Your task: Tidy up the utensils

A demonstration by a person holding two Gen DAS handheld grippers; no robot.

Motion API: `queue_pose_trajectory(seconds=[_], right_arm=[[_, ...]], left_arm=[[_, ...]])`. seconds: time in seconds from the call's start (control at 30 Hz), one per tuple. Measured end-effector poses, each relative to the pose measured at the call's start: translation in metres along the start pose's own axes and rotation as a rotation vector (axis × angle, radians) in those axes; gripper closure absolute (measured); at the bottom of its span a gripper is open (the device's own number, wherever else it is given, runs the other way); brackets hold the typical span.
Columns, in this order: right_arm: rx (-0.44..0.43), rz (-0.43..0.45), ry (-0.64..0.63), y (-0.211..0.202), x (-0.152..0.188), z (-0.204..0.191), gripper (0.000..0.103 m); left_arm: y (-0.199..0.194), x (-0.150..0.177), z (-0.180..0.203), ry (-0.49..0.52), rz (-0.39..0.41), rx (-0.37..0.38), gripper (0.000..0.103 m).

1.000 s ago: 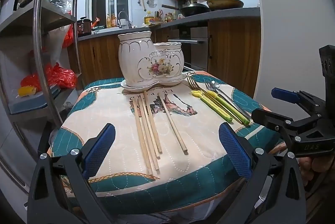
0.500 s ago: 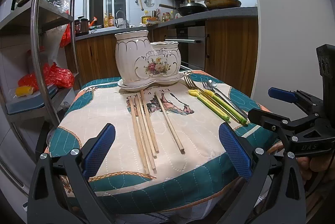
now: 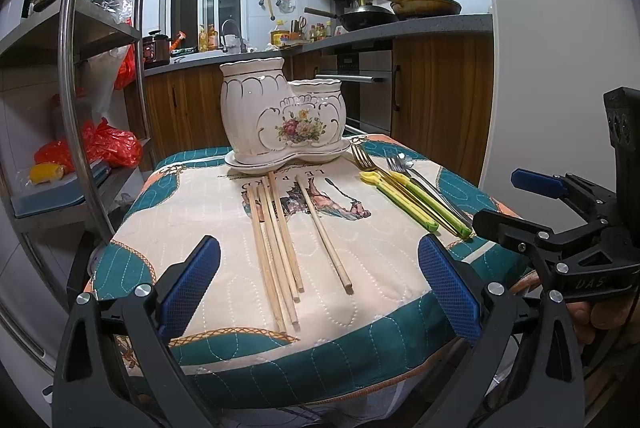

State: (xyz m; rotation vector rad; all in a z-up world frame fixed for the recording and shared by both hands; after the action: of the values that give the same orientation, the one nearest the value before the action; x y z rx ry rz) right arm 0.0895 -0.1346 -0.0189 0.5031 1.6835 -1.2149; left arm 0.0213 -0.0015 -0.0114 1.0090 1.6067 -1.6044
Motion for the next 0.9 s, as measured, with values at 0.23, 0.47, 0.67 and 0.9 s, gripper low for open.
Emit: queue_pose_trajectory(seconds=[0.23,0.47,0.67,0.9], right_arm=[[0.0,-0.001,0.0,0.0003,0.0,-0.0002,0.004],[0.0,-0.002,0.0,0.0003,-0.0003,0.0004,0.004],[0.0,-0.001,0.002,-0.0003,-0.0007,0.0008,0.004],[-0.015,-0.001,0.007,0.0049,0.0015,-0.0019,0.004]], left_arm=[[0.0009,0.0005,-0.0004,-0.005,-0.002,-0.001,0.005],[0.0,0.0,-0.0009,-0.003,0.0,-0.001,0.005],[-0.0002,0.0003,-0.0011,-0.003,0.0,-0.001,0.005],[0.0013,-0.0001,-0.0037,-0.008,-0.006,-0.022,0.005]])
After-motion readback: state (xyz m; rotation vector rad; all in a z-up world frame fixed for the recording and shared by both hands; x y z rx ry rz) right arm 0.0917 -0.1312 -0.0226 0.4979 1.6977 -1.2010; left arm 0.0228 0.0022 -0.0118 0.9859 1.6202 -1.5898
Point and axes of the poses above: each gripper's, at about its wrist camera, not at the fingertips, and y roughly the way its jaws point, z to its right, x to its underside, the point moved 2 cm from there along y, roughly the way its jaws point, and after that the axes turned 7 degrees about -z, right-handed, at the moved point
